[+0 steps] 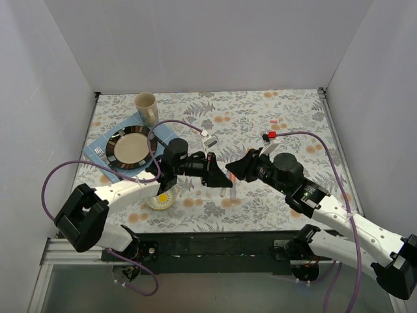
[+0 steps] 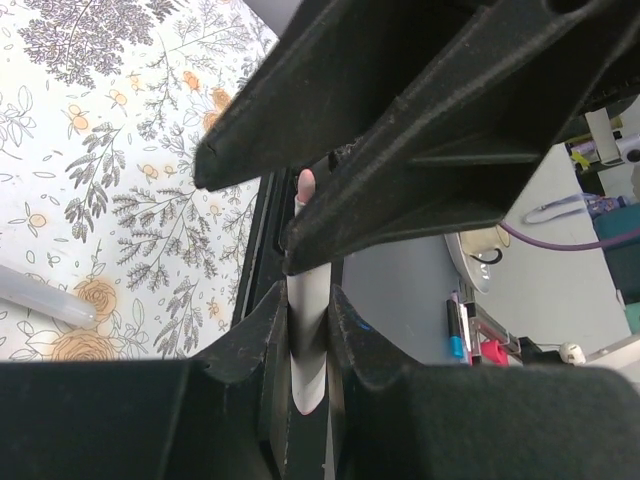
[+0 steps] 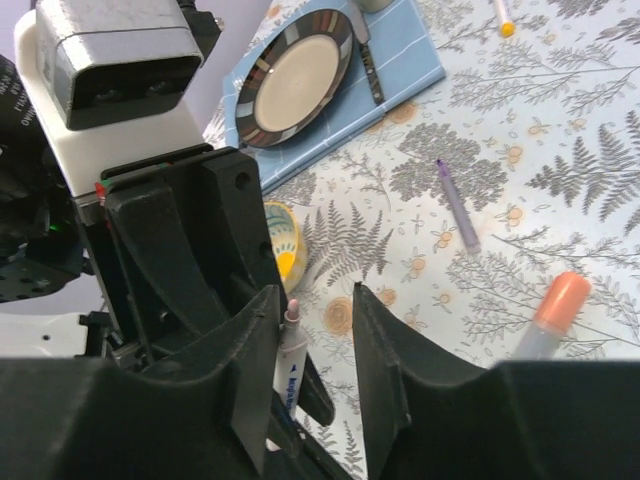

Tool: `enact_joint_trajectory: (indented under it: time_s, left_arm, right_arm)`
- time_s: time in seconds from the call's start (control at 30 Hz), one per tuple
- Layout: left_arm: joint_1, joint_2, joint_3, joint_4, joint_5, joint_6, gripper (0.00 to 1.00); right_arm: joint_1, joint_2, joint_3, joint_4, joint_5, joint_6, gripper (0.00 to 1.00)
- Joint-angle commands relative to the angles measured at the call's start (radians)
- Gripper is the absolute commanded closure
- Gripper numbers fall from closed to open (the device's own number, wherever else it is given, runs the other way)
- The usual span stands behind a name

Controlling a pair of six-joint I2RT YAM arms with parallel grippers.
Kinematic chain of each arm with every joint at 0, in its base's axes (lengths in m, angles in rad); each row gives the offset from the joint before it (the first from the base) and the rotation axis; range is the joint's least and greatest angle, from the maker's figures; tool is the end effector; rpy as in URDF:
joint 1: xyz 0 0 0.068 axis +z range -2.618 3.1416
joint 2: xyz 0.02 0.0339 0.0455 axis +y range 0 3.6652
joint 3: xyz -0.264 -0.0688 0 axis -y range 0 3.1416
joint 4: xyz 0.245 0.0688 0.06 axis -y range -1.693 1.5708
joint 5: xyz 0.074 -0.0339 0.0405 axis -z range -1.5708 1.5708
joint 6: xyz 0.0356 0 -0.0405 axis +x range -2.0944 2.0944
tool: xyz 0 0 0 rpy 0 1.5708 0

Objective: Insert the pens into the pen caps

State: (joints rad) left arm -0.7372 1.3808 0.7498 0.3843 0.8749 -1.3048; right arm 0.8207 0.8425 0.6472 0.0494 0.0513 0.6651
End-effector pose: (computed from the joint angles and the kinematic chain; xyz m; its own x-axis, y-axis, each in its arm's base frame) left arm 0.2017 -0.2200 0.2530 -0.9949 0.0679 -0.0741 0.0837 0.1516 -0.9849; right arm 0.1409 0.1485 0.3059 -0.5076 0.3594 -0.7831 -0.4865 0.6305 0.6047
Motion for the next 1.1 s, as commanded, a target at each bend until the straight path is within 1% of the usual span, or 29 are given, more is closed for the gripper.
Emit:
enact_joint_trajectory:
  time_s: [0.0, 0.03, 0.07, 0.13, 0.17, 0.27, 0.3, 0.37, 0.43, 0.47, 0.5, 0.53, 0.57, 0.63, 0.83, 0.97, 1.07]
  left_arm:
    - [-0.004, -0.048, 0.016, 0.002, -0.004, 0.025, 1.0]
    - [-0.004, -0.048, 0.016, 0.001, -0.011, 0.024, 1.0]
    - [-0.004, -0.048, 0.019, -0.001, -0.025, 0.022, 1.0]
    - [-0.004, -0.043, 0.025, -0.001, -0.033, 0.019, 1.0]
    - [-0.004, -0.04, 0.026, 0.001, -0.03, 0.016, 1.0]
    - [-0.004, -0.023, 0.029, 0.011, -0.016, 0.006, 0.88]
    - [-0.004, -0.022, 0.028, 0.014, -0.013, 0.004, 0.77]
    - [-0.004, -0.022, 0.019, 0.022, -0.014, 0.003, 0.66]
    - [-0.004, -0.029, -0.001, 0.047, -0.014, -0.002, 0.6]
    - [-0.004, -0.031, -0.004, 0.054, -0.014, -0.004, 0.6]
    - [-0.004, -0.034, -0.009, 0.07, -0.017, -0.008, 0.6]
    - [-0.004, -0.034, -0.015, 0.077, -0.017, -0.011, 0.67]
    - [-0.004, -0.031, -0.015, 0.085, -0.013, -0.013, 0.7]
    - [-0.004, -0.026, -0.012, 0.088, -0.007, -0.013, 0.73]
    - [-0.004, -0.003, -0.027, 0.119, -0.002, -0.028, 0.7]
    - [-0.004, 0.007, -0.027, 0.13, 0.015, -0.03, 0.64]
    - [-0.004, 0.009, -0.027, 0.126, 0.022, -0.025, 0.66]
  right_arm:
    - [0.003, 0.013, -0.014, 0.079, -0.044, 0.024, 0.63]
    - [0.001, 0.012, -0.024, 0.098, -0.071, 0.037, 0.67]
    - [0.001, 0.01, -0.033, 0.112, -0.079, 0.04, 0.76]
    - [0.003, 0.009, -0.05, 0.136, -0.103, 0.048, 0.87]
    - [0.003, 0.012, -0.052, 0.157, -0.11, 0.048, 0.98]
    - [0.003, 0.015, -0.04, 0.168, -0.116, 0.045, 0.99]
    - [0.003, 0.013, -0.037, 0.167, -0.099, 0.045, 0.99]
    - [0.003, 0.003, -0.029, 0.17, -0.078, 0.044, 0.99]
    - [0.003, -0.011, -0.023, 0.173, -0.056, 0.045, 0.99]
    - [0.003, -0.014, -0.021, 0.175, -0.013, 0.045, 0.99]
    - [0.003, -0.016, -0.018, 0.179, -0.01, 0.044, 0.99]
    - [0.003, -0.017, -0.012, 0.178, -0.01, 0.044, 0.99]
    - [0.003, -0.016, -0.011, 0.179, -0.007, 0.042, 0.99]
    - [0.003, -0.017, -0.011, 0.181, -0.005, 0.048, 0.99]
    - [0.001, -0.023, -0.012, 0.195, 0.007, 0.06, 0.99]
    - [0.0, -0.026, -0.009, 0.199, 0.019, 0.061, 0.99]
    - [0.0, -0.022, 0.003, 0.191, 0.027, 0.05, 0.99]
